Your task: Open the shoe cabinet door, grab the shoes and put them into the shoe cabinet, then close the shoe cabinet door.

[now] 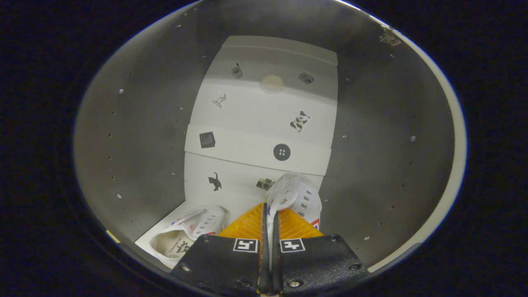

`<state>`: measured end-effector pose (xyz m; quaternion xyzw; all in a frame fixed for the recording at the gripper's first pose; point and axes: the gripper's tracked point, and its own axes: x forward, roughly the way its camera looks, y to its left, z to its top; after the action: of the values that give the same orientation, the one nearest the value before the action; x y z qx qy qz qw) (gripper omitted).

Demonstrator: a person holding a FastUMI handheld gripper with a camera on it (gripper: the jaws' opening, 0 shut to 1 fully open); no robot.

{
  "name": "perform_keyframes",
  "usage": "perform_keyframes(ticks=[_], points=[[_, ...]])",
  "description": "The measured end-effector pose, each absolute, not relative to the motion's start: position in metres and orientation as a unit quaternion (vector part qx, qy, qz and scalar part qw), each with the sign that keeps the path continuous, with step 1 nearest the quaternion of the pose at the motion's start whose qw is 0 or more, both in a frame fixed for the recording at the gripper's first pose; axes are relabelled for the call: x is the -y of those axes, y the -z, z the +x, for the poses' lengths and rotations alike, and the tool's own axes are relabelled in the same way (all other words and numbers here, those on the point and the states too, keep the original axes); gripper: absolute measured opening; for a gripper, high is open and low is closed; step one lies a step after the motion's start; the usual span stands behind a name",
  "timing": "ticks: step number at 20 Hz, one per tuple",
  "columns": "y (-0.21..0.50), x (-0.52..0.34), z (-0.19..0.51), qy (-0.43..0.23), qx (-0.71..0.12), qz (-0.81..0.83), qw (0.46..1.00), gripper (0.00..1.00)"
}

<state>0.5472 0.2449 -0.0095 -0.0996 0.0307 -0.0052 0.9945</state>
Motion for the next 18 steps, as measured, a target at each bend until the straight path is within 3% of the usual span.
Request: perform_keyframes(ticks=[5,9,11,12,18], points=[[0.059,-0.233,0.570,0.005,-0.097,-0.095,0.991,0.06],[0.083,-0.240,0.581,-0.043,-0.114,-0.129,0.984,0.10],[0.080,-0.241,0.572,-0.036,-0.105,-0.126,0.986,0.23],[0.076,-0.242,0.570,-0.033,-0.098,-0.123,0.987,0.40],[0.059,-0.249,0.526,-0.029,-0.083,-0.112,0.990,0.80]])
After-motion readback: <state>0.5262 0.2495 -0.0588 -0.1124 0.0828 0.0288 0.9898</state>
